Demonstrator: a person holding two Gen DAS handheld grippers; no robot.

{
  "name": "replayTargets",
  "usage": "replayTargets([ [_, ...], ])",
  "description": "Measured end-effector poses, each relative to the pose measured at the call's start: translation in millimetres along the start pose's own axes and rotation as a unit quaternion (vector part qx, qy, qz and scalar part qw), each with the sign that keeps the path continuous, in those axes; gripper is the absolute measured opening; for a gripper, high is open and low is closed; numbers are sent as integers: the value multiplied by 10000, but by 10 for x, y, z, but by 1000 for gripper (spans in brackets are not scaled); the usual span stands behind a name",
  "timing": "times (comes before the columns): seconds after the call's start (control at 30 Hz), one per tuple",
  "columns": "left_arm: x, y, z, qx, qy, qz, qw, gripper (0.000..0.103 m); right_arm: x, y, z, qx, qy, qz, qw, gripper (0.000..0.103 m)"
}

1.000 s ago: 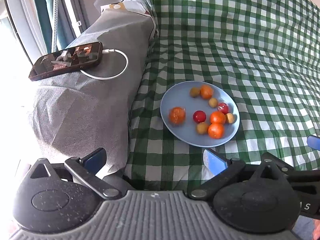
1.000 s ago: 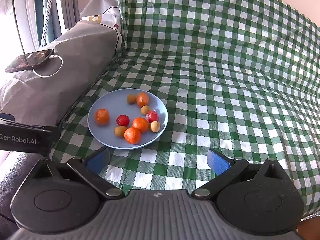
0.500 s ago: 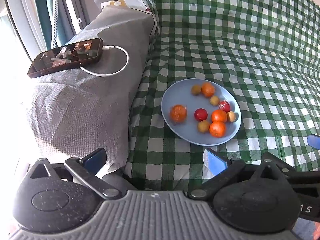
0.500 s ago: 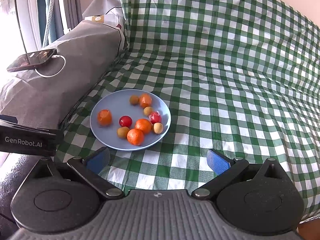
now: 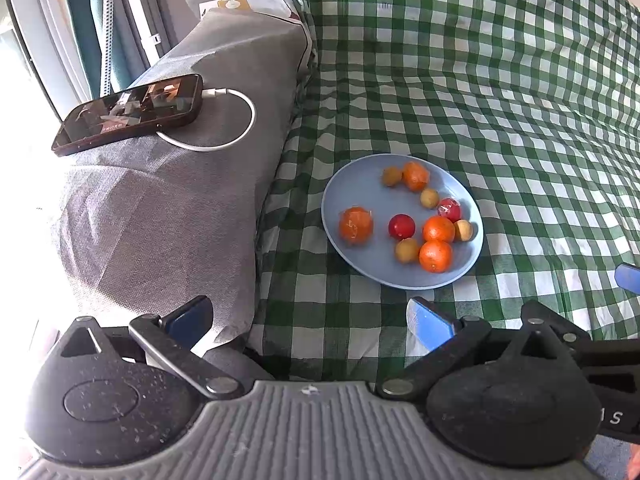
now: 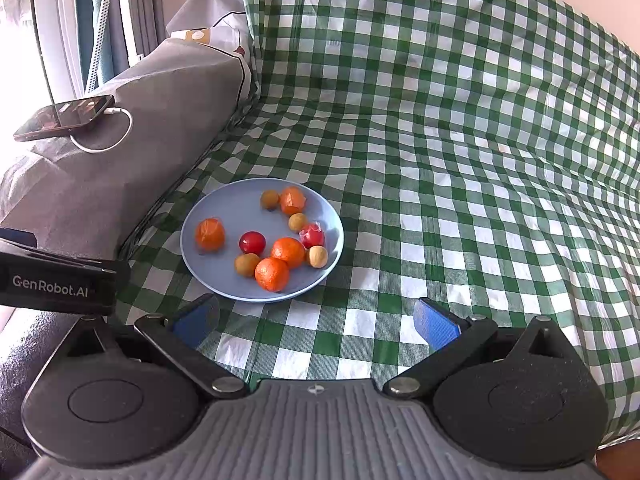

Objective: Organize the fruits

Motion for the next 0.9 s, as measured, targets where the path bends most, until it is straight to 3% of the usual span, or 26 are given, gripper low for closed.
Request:
replayTargets([
  [0.9,-12,-11,4,-6,2,-6,10000,103,-3,-34,25,51,-44,36,10000,102],
])
Point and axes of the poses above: each gripper's, at about its wrist camera, not at the fingertips, and x roughly against the way its jaws point, z to its right, y to its underside, the point moved 9 cm from there along -x, roughly the way its jaws point, and after that the axes turned 4 degrees about -x, right-handed, at the moved point
